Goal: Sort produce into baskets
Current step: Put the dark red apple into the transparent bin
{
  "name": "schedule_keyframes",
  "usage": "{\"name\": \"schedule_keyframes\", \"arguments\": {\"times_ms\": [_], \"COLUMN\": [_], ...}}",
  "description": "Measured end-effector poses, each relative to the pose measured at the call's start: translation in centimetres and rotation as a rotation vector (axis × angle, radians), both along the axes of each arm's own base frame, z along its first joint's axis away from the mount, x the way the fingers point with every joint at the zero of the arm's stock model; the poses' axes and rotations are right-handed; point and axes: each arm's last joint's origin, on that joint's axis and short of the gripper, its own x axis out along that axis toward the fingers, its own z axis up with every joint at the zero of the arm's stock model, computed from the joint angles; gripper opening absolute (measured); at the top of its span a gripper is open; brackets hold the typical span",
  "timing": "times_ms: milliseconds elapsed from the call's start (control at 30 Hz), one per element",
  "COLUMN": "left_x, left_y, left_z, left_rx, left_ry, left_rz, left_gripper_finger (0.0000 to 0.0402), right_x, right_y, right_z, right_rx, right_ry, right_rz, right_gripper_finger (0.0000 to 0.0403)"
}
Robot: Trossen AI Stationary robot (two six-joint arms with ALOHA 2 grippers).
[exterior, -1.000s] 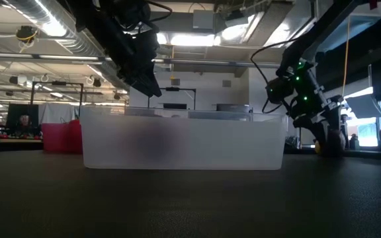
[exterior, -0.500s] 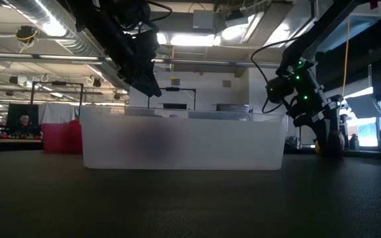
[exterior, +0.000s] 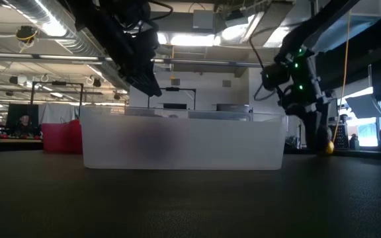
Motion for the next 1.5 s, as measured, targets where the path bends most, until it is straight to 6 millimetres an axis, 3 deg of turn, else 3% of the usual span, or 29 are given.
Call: {"name": "schedule_keyframes", "arguments": {"times_ms": [500,933,1233,1500], "left_x": [-0.3,-0.2,-0.2,-0.3], "left_y": [-2.4,-3.8,-4.1,-5.8], "left_z": [0.5,0.4,0.3,0.4], "left_rx": [-0.013,-0.008,-0.011,0.007], "left_ry": [0.018,0.04,0.05,0.077], "left_rz": [-0.073,-0.133,-0.139,-0.224], "left_gripper_finger": [0.0317,0.0317,0.0317,0.0318], "right_x": [4.3,9.4,12.0,14.7], "right_y": [7.6,15.2,18.1,20.6], "right_z": [5.8,7.5,9.7,9.5], "right_rx": [-0.033,0.007,-0.005,0.033], "right_ry": [-0.486,-0.813,-0.927,-0.91], "right_rz": [0.244,0.592,0.732,0.847], "right_gripper_finger": [0.016,0.0161,0.0161,0.0161]}}
